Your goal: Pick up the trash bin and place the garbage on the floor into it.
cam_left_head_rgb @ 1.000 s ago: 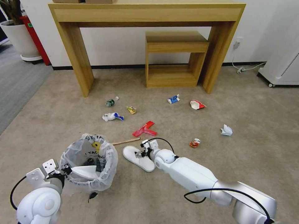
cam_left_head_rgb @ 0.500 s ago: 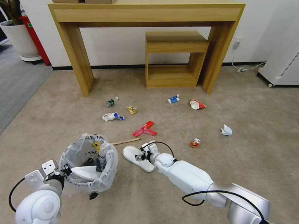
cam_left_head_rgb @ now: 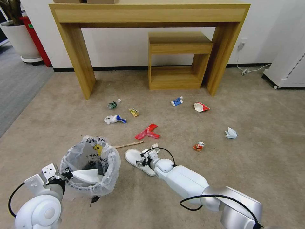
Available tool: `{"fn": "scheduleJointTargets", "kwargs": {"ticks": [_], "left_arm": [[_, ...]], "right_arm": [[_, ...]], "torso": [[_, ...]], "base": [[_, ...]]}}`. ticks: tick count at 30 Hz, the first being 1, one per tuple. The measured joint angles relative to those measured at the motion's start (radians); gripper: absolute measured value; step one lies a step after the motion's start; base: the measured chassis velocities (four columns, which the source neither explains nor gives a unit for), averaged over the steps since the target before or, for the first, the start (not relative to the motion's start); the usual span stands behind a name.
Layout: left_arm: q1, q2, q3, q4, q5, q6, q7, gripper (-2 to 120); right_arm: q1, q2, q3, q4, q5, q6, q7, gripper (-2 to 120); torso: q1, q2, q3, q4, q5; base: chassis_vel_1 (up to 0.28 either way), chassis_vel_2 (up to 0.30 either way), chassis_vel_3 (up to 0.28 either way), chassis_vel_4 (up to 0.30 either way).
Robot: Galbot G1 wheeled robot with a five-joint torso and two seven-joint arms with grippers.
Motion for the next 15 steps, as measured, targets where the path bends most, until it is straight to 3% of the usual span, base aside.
{"fn": "scheduleJointTargets", "kwargs": {"ticks": [12, 15], "left_arm": [[0.018, -0.004, 0.0, -0.017, 0.013, -0.016, 0.019, 0], [0.02, -0.005, 0.0, -0.021, 0.013, -0.018, 0.02, 0]], "right_arm": [[0.023, 0.076, 0.003, -0.116, -0.045, 0.038, -0.023, 93], [0.031, 0.098, 0.006, -0.15, -0.058, 0.05, -0.03, 81]], "torso": [[0.0, 0.0, 0.0, 0.0, 0.0], [0.0, 0.0, 0.0, 0.0, 0.0]], "base": [[0.0, 0.0, 0.0, 0.0], [0.0, 0.0, 0.0, 0.0]]}}
